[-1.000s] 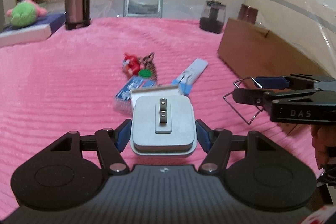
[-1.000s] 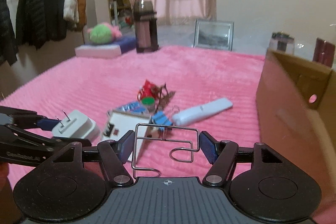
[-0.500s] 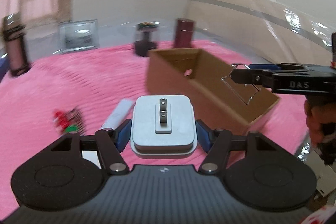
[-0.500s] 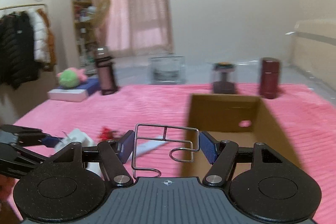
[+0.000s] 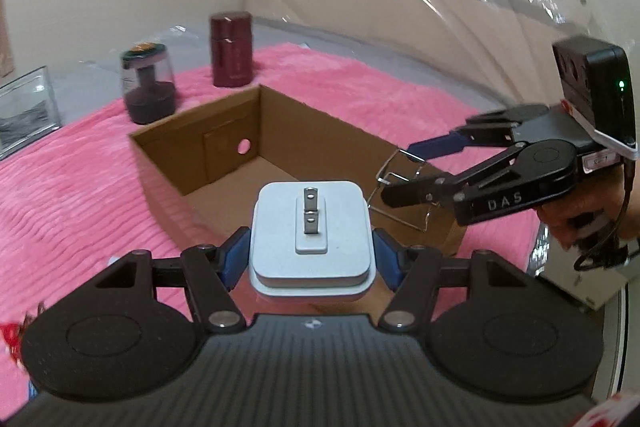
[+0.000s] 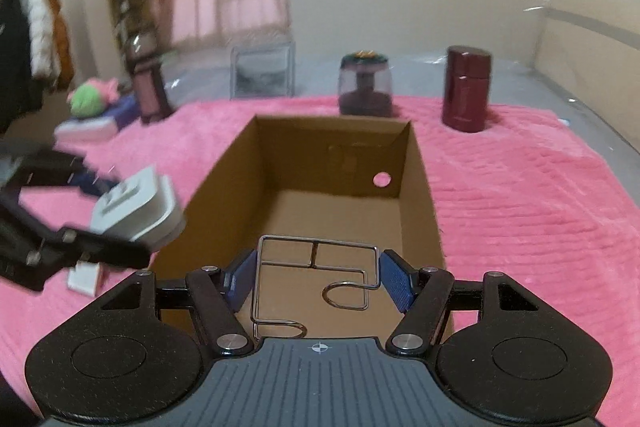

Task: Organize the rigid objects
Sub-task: 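Carry adapter and wire rack into the cardboard box while both grippers open to drop them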

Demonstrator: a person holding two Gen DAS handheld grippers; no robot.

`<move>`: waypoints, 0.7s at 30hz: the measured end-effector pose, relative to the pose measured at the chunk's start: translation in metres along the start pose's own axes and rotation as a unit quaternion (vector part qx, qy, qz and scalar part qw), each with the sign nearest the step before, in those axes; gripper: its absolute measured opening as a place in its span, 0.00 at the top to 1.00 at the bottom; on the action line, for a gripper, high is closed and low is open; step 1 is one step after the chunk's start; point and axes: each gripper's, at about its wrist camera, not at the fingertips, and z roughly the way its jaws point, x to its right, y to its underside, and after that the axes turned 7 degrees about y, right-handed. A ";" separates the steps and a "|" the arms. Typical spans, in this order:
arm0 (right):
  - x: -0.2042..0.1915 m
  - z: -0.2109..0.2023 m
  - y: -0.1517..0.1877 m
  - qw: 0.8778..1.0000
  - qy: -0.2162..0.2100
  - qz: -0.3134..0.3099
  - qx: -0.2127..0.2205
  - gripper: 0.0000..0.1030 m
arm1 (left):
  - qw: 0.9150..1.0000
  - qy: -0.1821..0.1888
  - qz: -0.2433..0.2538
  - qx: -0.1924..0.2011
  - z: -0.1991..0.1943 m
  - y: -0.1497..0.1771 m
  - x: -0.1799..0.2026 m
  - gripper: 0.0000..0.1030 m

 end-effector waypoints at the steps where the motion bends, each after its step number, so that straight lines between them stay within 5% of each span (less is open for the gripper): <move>1: 0.002 0.006 0.000 1.000 -0.006 -0.011 -0.008 0.38 | 1.000 0.006 0.003 -0.009 0.008 -0.003 -0.003 0.41; 8: 0.010 0.038 0.005 0.992 -0.047 -0.105 -0.053 0.38 | 0.994 0.030 0.058 -0.082 0.054 -0.021 -0.010 0.41; 21: -0.001 0.087 0.018 0.953 -0.082 -0.257 -0.142 0.38 | 0.957 0.046 0.194 -0.213 0.114 -0.017 -0.002 0.41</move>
